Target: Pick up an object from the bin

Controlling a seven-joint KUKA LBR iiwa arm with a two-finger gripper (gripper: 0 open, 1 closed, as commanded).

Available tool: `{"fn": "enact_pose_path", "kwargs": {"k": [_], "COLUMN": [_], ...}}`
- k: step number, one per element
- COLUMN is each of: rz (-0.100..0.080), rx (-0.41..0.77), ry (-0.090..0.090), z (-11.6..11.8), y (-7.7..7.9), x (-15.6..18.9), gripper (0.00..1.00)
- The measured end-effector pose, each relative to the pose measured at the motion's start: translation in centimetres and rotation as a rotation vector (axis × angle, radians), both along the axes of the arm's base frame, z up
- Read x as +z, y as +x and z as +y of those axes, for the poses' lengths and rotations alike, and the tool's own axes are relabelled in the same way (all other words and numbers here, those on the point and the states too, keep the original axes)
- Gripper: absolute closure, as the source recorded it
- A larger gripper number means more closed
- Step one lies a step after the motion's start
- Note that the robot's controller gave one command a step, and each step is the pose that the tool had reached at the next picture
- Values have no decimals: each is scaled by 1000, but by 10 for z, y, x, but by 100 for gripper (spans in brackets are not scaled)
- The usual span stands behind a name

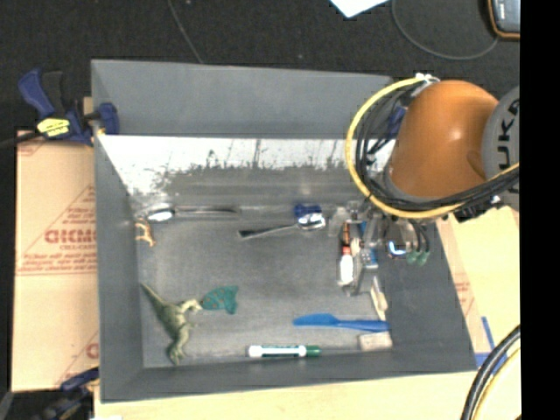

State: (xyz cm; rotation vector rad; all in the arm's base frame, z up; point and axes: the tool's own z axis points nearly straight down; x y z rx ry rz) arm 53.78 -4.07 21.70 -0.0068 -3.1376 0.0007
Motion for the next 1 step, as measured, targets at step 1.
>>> {"fn": "enact_pose_path", "kwargs": {"k": [1], "rz": [-8], "rx": [2], "ry": [-1], "z": [0], "y": [2], "x": [4], "gripper": [0]}}
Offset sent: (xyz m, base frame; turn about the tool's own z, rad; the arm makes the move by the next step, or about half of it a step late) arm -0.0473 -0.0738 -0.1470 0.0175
